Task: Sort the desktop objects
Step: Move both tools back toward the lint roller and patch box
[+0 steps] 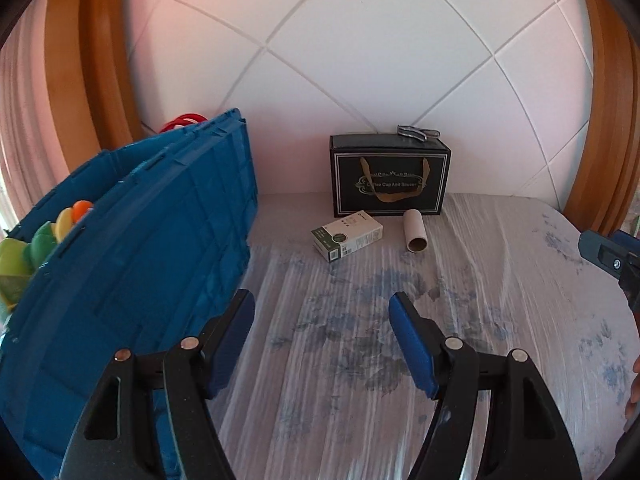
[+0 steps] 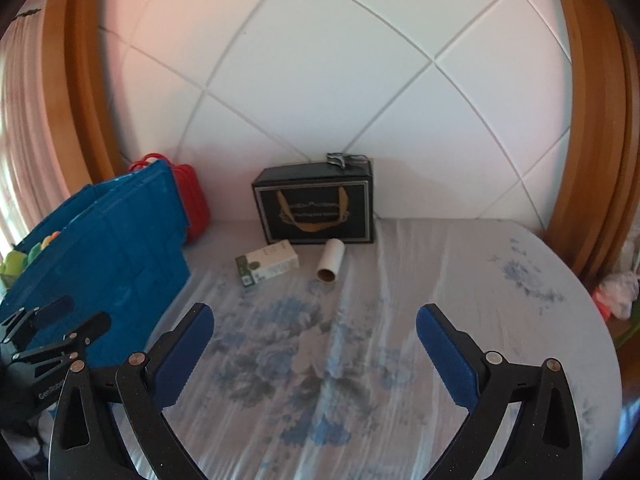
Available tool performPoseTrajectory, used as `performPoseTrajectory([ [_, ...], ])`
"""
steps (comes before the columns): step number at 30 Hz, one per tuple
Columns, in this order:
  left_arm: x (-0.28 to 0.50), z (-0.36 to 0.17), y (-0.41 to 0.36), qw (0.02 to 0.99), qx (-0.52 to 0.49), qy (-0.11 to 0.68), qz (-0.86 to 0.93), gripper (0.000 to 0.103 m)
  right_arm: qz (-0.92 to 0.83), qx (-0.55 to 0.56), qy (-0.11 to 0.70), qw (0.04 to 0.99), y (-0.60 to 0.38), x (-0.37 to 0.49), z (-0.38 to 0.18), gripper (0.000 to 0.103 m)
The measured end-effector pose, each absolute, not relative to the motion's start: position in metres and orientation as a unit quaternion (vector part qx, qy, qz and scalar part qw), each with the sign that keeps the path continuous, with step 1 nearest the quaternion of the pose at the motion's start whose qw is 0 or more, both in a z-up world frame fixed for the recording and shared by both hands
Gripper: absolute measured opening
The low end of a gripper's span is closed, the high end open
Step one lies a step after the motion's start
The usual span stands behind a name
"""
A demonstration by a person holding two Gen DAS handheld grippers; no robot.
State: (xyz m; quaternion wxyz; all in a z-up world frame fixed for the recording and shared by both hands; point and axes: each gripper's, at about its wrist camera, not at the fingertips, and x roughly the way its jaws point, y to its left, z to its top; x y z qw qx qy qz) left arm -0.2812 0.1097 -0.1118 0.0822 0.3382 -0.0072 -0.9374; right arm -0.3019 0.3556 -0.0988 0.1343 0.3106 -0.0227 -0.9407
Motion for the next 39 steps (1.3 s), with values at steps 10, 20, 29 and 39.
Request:
performPoseTrajectory([
  [10, -0.431, -0.214, 0.080, 0.048, 0.425, -0.006, -0.904, 0.069, -0.915, 0.394, 0.007, 0.083, 0.329, -0.413, -0.179, 0.103],
  [20, -0.558, -0.318, 0.042, 0.091, 0.464, -0.017, -0.881, 0.069, -0.886, 0.457, 0.021, 0.080, 0.287, -0.529, -0.278, 0.103],
  [29, -0.593, -0.341, 0.091, 0.005, 0.467, 0.001, -0.884, 0.069, -0.880, 0.471, 0.030, 0.058, 0.295, -0.562, -0.310, 0.103],
  [39, -0.591, -0.274, 0.089, -0.006, 0.407, -0.019, -0.913, 0.086, -0.883, 0.465, 0.013, 0.063, 0.300, -0.566, -0.299, 0.103],
])
